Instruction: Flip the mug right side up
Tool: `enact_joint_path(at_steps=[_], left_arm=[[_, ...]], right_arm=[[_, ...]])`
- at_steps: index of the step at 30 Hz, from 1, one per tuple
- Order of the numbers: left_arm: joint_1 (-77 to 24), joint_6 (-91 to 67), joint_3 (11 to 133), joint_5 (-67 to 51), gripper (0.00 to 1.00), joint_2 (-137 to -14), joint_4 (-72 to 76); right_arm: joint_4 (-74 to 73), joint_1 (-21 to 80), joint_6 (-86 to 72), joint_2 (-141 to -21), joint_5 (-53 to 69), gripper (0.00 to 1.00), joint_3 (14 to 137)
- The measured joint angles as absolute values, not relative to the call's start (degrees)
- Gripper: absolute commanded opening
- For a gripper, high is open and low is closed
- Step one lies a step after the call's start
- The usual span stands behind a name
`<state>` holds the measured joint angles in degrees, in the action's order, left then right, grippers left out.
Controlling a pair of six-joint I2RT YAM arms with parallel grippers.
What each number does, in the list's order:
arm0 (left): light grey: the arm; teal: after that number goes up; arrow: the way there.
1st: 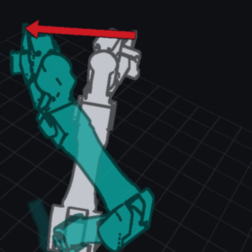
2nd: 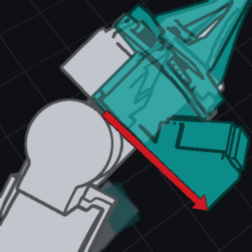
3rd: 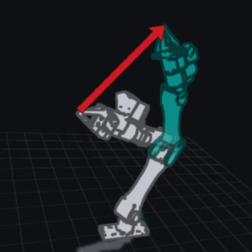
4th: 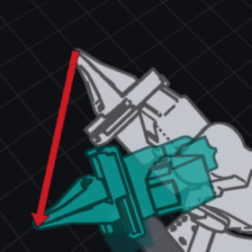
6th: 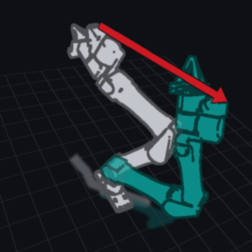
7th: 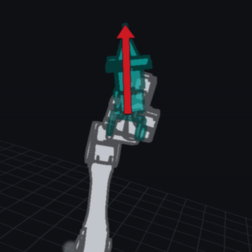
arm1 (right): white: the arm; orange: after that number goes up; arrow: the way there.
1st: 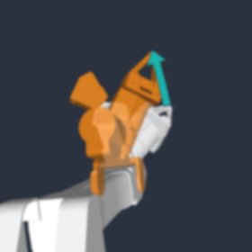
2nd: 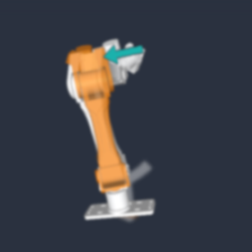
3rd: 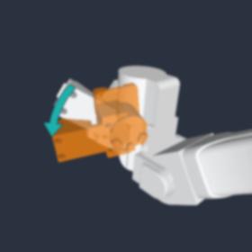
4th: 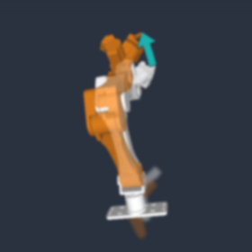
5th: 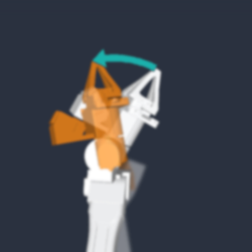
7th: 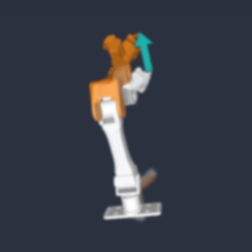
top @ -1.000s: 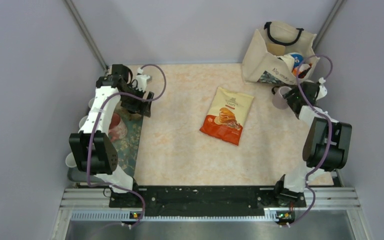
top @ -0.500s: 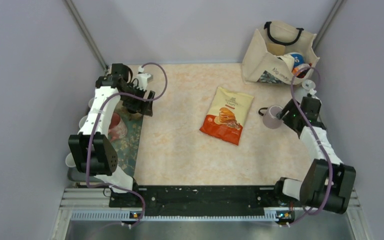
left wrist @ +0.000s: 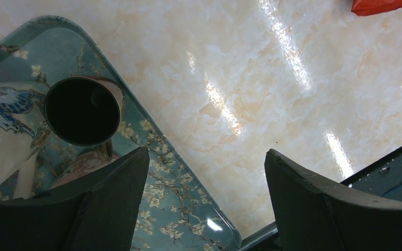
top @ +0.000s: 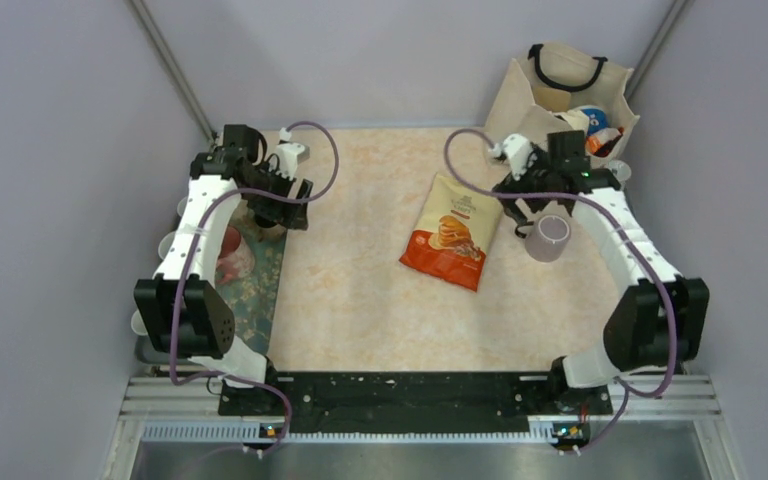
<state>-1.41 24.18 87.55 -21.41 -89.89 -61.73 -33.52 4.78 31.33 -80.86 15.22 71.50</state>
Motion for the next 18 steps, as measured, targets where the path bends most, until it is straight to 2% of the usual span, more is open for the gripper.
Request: enact_joint_path(at_steps=[7,18], left_arm=[[-1.41,24.25,87.55,-20.78,0.85,-89.71,-62.13],[-1.41,24.29,87.55,-19.97,0.85,-89.71,-62.67]], right_arm=[[-46.65,10.07,57.49,-95.64,11.88,0.88,76.29],[-49.54,9.87,66.41,-109.56,2.09,0.85,80.71]])
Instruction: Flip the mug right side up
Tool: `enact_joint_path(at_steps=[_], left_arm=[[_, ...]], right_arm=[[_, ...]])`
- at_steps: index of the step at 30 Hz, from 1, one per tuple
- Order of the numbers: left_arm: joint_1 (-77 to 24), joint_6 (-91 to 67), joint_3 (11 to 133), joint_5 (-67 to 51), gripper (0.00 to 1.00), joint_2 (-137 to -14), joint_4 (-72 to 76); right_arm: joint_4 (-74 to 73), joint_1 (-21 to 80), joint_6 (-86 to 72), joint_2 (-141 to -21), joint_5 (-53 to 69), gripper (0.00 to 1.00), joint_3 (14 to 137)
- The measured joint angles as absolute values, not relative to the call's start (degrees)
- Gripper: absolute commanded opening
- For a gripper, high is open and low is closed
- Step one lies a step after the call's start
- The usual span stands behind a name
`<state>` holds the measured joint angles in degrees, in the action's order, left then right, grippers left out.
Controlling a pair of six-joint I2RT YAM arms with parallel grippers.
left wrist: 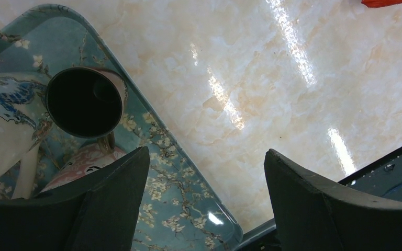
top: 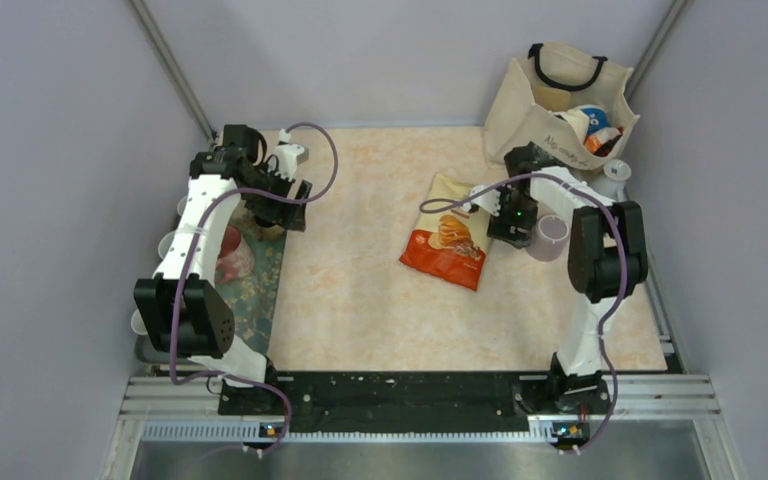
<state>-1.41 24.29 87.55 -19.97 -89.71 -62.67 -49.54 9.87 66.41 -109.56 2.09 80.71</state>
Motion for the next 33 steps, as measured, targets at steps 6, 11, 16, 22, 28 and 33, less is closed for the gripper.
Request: enact_joint_path(at_steps=[6,11,16,22,28,33], left_arm=[[-1.41,25.08,87.48,-18.92,0.85,-89.62,-62.78],[-1.41,25.69,86.96,-18.28,0.85,-89.12,-62.78],[-1.41,25.91,86.89,-18.33,0.85,-89.10,-62.78],[-1.41,26.13,86.89,-18.35,0.85,-89.10,-62.76],[-1.41,26.41,86.89,-18.35,0.85,-89.10,-62.76],[-1.41,26.59,86.89,-18.39,0.85,-89.08,-62.76]], right_arm=[[-50.78,9.37,65.98,-113.97,1.28,0.67,84.75],[-53.41,8.47,64.97,-114.45,1.58,0.66,87.07],[-55.86,8.23,64.45,-114.45,1.58,0.63,88.49],[-56.77,8.08,64.23,-115.98,2.11,0.52,88.62],[-56.66,8.08,63.42,-118.76,2.28,0.13,88.66],[-56.55,8.08,63.02,-118.72,3.14,0.00,89.01]])
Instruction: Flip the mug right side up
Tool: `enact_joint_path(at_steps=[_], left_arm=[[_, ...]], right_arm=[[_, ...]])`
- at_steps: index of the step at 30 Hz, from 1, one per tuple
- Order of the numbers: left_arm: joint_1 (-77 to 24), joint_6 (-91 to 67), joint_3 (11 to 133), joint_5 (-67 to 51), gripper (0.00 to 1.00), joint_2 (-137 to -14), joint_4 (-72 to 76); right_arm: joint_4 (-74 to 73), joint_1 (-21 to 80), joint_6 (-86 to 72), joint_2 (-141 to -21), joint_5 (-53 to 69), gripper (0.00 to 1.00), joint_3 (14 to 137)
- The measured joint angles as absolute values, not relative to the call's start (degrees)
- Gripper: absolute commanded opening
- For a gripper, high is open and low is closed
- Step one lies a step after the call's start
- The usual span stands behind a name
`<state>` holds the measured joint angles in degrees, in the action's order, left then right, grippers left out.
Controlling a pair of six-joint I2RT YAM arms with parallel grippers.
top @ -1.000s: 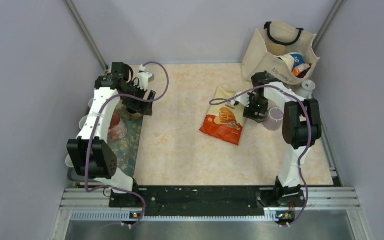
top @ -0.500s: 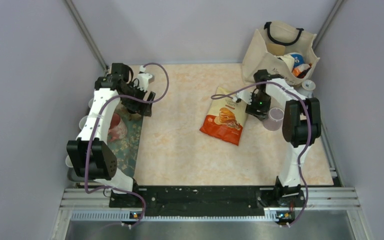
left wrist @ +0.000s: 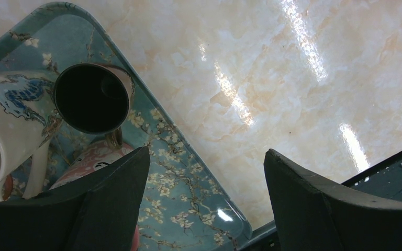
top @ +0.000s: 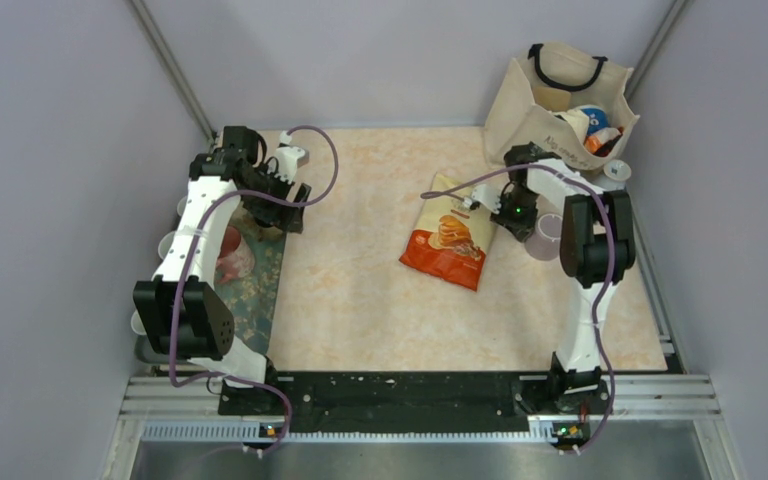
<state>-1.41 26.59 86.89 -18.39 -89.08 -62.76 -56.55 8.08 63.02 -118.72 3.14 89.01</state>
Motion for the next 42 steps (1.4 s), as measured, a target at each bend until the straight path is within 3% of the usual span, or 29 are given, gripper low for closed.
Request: enact_joint_path(at_steps=[7,13,19,24,30,37,42], left_arm=[[-1.41,26.52,86.89,-18.98,0.85,-89.06,-62.76],[-1.41,25.63,86.89,-22.20,0.82,-88.31,-62.81],[-1.56,23.90,86.91,-32.80,0.78,-87.07,-62.87],[-2.66,20.67,86.94,-45.19,0.85,-85.47,-60.71],[-7.51,11.97,83.33,-56.80,0.99,-79.72,-46.92],[-14.09,-1.54,78.41,-61.71,0.99,-75.96,-26.85],[-16.32,-7.81,78.43,-62.59,0.94,-77.23,-20.36]], right_arm=[[-55.24,8.29,61.60,-114.56,9.15,0.00,88.92],[-49.95,8.84,57.67,-101.03,14.44,0.00,85.08],[-41.95,9.06,49.08,-88.51,22.68,0.00,77.89],[-26.48,11.27,33.43,-79.35,29.28,0.00,69.30],[-5.10,17.41,12.38,-72.69,33.63,0.00,63.57],[14.11,26.24,-4.84,-70.87,34.41,0.00,58.11],[20.99,30.98,-11.49,-70.87,33.26,0.00,57.71]])
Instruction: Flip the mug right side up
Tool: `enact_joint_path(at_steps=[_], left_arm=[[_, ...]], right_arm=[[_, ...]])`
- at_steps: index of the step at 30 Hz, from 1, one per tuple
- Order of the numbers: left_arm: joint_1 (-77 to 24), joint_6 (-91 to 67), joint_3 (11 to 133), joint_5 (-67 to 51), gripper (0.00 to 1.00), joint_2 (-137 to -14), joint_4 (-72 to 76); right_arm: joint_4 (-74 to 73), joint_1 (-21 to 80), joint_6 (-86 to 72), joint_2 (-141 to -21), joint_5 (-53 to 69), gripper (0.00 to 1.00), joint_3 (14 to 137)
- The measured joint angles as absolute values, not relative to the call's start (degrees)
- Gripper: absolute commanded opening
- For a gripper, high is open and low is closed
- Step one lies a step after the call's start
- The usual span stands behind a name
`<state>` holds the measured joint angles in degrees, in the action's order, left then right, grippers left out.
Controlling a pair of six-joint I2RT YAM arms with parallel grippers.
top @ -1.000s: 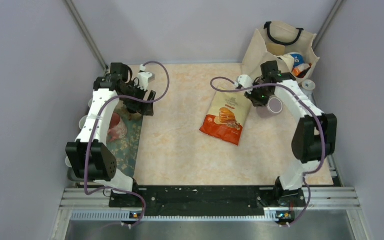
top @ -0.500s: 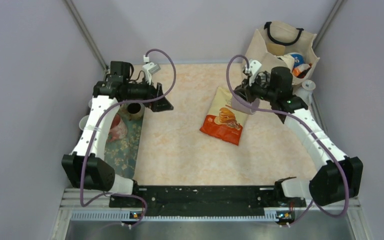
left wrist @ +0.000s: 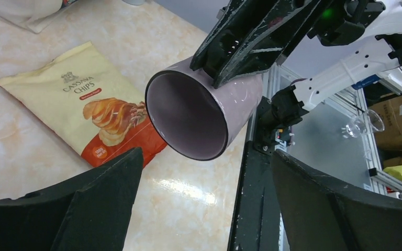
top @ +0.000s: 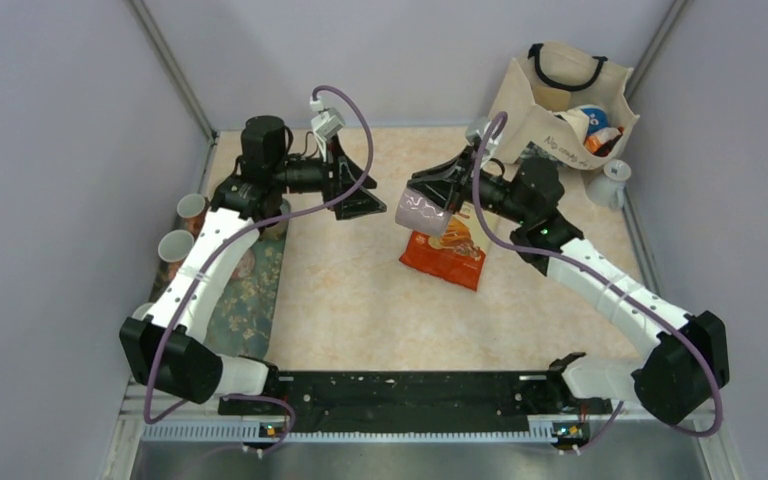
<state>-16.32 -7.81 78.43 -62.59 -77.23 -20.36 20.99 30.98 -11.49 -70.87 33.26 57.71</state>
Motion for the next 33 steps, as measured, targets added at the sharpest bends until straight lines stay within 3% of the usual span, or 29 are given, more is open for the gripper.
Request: enact_joint_path(at_steps=[10,16,18,21,25,26,28,30,33], left_arm=[[-20.21,-12.58,78.43,-63.24,0.84,-77.52,-16.47],[-22.81,-13.82,78.39,-64.49,0.58,-78.28,-16.01],[-23.14,-14.13,78.04,-65.01,0.40,-78.96,-15.90],[-23.73,-14.66,77.30,-64.82,0.01,-79.44,-16.05],[-23.24,-16.47,77.17,-69.06,0.00,-79.15,-16.05],[-23.29,-16.34,77.25,-68.88,0.00,-78.85,-16.27],[-23.35,-15.27,77.93,-67.53,0.00,-78.50,-18.28],[-23.70,-12.45,79.48,-63.77,0.00,-78.48,-22.09],[-24.32,-6.74,82.13,-54.46,0.00,-78.56,-30.48]], right_arm=[[29.50,35.31,-16.12,-72.73,32.10,0.00,57.98],[34.09,35.64,-19.35,-75.99,32.05,0.00,58.19],[35.68,35.64,-20.27,-76.55,31.88,0.00,58.19],[38.57,35.77,-22.24,-77.54,32.08,0.00,58.50],[42.44,36.01,-22.70,-78.19,35.75,0.00,58.98],[42.76,36.05,-22.98,-78.22,35.99,0.08,59.02],[42.81,36.16,-23.14,-78.26,35.73,0.56,59.05],[41.36,36.42,-22.81,-78.17,33.23,0.95,59.05],[38.89,36.58,-21.50,-77.76,28.25,0.99,58.87]])
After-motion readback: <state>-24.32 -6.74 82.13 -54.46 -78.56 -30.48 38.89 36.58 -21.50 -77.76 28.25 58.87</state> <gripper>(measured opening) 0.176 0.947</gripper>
